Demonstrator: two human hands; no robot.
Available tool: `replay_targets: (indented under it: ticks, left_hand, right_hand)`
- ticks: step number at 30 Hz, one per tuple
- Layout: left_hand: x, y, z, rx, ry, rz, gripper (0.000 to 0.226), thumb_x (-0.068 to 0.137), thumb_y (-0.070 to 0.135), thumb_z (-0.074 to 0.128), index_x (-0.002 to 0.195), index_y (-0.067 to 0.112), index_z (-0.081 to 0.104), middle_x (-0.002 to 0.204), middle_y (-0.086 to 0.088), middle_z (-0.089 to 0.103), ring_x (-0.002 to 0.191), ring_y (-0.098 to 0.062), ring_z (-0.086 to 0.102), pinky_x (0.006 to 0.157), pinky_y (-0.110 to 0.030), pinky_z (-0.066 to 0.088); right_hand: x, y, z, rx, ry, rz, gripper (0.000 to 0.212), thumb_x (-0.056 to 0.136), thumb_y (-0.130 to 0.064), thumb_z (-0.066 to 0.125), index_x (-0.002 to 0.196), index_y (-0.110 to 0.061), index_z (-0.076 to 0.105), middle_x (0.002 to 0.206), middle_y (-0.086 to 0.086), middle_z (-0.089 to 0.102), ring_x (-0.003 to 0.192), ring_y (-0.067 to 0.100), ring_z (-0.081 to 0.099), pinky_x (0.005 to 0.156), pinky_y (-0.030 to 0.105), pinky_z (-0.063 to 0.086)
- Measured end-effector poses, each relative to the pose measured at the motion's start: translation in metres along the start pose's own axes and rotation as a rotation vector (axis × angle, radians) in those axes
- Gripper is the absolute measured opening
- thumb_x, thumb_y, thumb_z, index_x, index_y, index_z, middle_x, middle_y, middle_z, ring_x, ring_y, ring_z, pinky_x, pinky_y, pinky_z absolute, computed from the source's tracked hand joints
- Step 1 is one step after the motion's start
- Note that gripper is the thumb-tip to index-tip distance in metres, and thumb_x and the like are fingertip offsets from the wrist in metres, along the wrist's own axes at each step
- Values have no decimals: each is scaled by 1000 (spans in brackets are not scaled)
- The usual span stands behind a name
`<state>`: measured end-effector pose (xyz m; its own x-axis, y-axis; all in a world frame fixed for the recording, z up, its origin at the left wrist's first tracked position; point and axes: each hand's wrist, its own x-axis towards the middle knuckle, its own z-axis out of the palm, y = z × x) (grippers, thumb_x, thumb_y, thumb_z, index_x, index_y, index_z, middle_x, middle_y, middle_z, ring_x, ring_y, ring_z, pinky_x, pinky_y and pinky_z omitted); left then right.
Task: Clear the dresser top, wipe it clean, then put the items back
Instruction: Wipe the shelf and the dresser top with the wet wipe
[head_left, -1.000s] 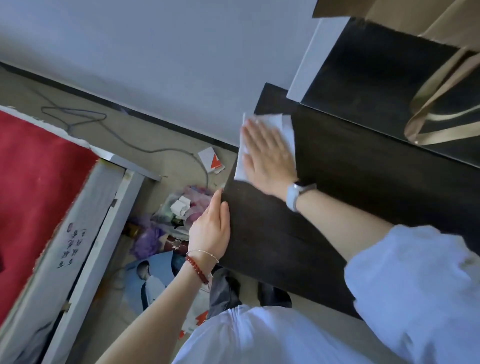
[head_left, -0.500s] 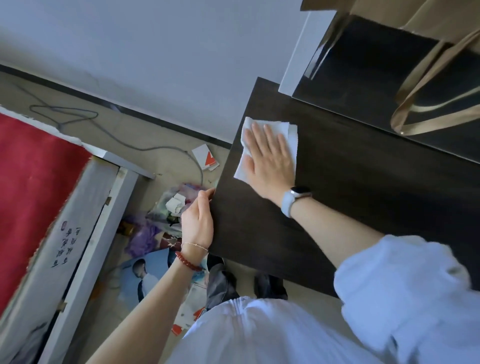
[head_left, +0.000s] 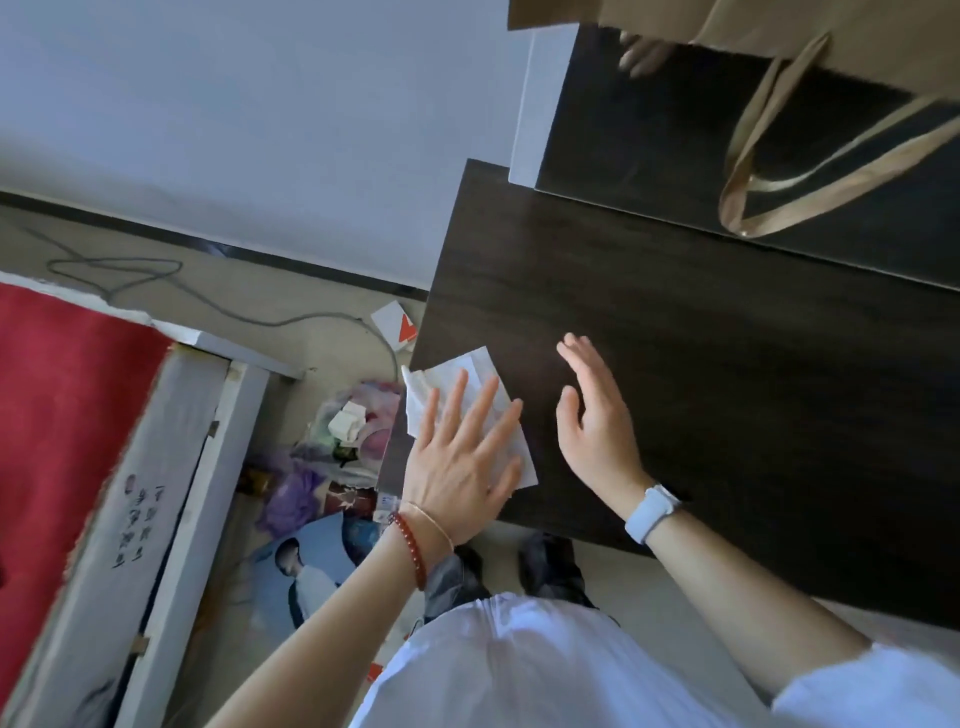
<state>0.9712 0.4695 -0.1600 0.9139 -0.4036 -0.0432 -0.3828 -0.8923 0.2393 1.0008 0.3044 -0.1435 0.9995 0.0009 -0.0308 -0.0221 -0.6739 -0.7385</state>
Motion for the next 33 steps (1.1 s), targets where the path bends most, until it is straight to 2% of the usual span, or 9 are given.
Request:
replay_targets:
  ticks: [4,8,11,14,16,20,26,29,33]
  left_hand:
    - [5,-11,10,86,-68,-174,57,88,49,26,140,25,25,148,-9,31,138,-31,18,111,-47,10]
    - [41,-20,4,83,-75,-334,61,87,49,16,143,27,13,153,-8,16,141,-33,6,113,-49,0]
    - [63,23,11,109,-110,-83,59,89,48,15,143,26,10,154,-5,16,141,-29,3,113,-49,-4]
    - [40,68,21,134,-198,355,54,90,47,27,140,25,26,149,-4,31,139,-28,15,109,-53,11]
    - [33,54,21,173,-218,457,52,91,47,28,139,28,27,148,-2,31,139,-27,16,108,-52,14]
    - [63,14,10,160,-170,149,53,89,54,19,138,35,23,149,-13,29,137,-38,17,110,-57,12]
    - [145,43,8,78,-139,-317,56,90,51,23,142,36,8,155,-11,-3,139,-39,-10,109,-61,-4]
    - [179,102,22,52,-147,-189,66,90,50,26,144,24,-2,156,-4,-3,140,-35,-10,110,-59,-5]
    - [140,178,44,81,-242,250,69,90,52,25,144,18,0,156,0,6,141,-27,-7,113,-54,-5]
  right_hand:
    - [-12,37,-23,-414,14,67,55,86,-24,25,136,-5,36,145,19,35,137,32,26,111,51,19]
    - [-28,66,-44,-665,-31,188,57,87,-34,24,140,-14,29,148,18,29,138,32,24,110,55,13]
    - [-33,83,-62,-664,-1,257,53,91,-31,33,141,-16,28,150,15,27,139,31,21,111,53,12]
    - [-34,95,-76,-612,-18,194,50,92,-20,45,140,-12,32,150,13,29,139,28,21,112,53,17]
    - [-35,102,-84,-602,-19,160,48,91,-23,39,138,-12,34,149,12,31,139,26,23,112,53,19]
    - [-37,113,-93,-643,30,257,56,88,-36,24,139,-17,31,150,14,29,139,28,22,111,54,11]
    - [-43,137,-116,-619,150,423,55,89,-31,32,141,-13,28,150,16,25,140,30,19,111,56,9]
    - [-49,150,-131,-629,168,427,52,91,-29,33,140,-13,29,150,16,26,140,30,20,111,54,10]
    - [-58,159,-144,-604,185,433,50,92,-20,47,139,-10,33,149,17,29,139,32,22,111,56,16]
